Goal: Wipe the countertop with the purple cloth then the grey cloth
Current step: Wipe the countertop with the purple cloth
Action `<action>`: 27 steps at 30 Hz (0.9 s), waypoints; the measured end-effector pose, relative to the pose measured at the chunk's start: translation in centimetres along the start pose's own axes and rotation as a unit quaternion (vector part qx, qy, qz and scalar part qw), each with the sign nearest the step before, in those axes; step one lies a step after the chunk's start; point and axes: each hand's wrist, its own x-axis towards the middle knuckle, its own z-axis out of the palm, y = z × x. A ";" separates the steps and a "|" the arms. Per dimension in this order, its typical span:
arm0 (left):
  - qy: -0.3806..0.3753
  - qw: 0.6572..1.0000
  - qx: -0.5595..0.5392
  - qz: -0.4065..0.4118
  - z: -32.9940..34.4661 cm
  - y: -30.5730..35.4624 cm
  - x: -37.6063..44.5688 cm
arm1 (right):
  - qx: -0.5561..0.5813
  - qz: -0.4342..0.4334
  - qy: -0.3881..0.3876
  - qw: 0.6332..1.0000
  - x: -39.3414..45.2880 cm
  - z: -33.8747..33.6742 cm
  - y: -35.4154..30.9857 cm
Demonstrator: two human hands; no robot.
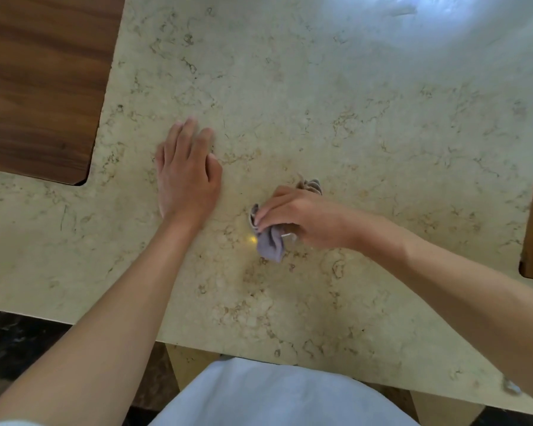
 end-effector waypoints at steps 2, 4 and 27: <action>-0.001 1.000 -0.001 0.002 0.1 0.1 -0.1 | -0.017 0.030 0.008 0.999 -0.9 -0.8 0.4; -0.001 1.000 0.002 -0.003 0.1 0.3 -0.1 | -0.004 0.076 0.084 0.994 -0.6 -1.8 0.9; 0.001 1.000 0.007 -0.007 0.2 0.3 0.0 | -0.005 0.183 0.205 0.962 -6.3 -1.3 2.8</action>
